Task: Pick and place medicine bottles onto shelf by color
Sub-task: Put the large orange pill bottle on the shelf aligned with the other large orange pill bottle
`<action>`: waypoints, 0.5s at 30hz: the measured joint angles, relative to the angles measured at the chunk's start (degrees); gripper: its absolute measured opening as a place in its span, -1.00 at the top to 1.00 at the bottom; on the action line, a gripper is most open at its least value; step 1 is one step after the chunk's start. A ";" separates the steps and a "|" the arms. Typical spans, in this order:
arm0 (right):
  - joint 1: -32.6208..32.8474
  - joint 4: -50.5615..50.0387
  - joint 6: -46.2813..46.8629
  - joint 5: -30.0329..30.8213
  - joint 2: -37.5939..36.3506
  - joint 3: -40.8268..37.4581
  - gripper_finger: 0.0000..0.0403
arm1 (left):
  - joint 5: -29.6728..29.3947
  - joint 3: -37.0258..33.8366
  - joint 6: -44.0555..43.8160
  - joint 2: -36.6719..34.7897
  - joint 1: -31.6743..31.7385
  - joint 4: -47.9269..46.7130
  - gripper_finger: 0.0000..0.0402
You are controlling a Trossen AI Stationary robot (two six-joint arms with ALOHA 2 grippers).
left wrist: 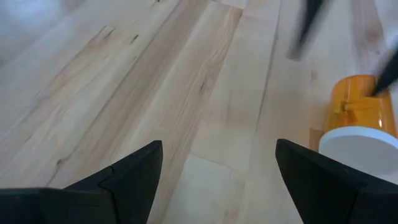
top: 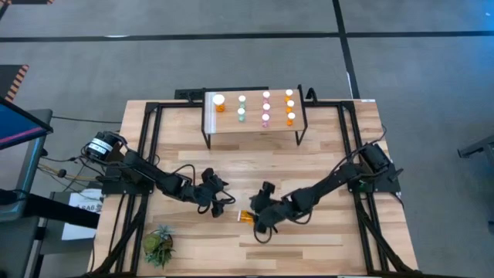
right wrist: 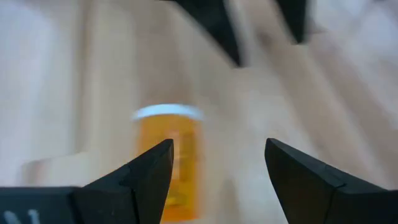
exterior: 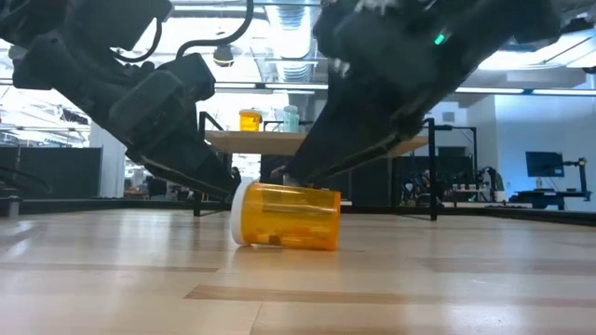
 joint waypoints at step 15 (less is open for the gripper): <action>3.93 -3.28 3.52 -3.39 3.01 2.81 -0.37 | -0.06 0.00 -0.52 0.00 0.02 -0.06 -0.50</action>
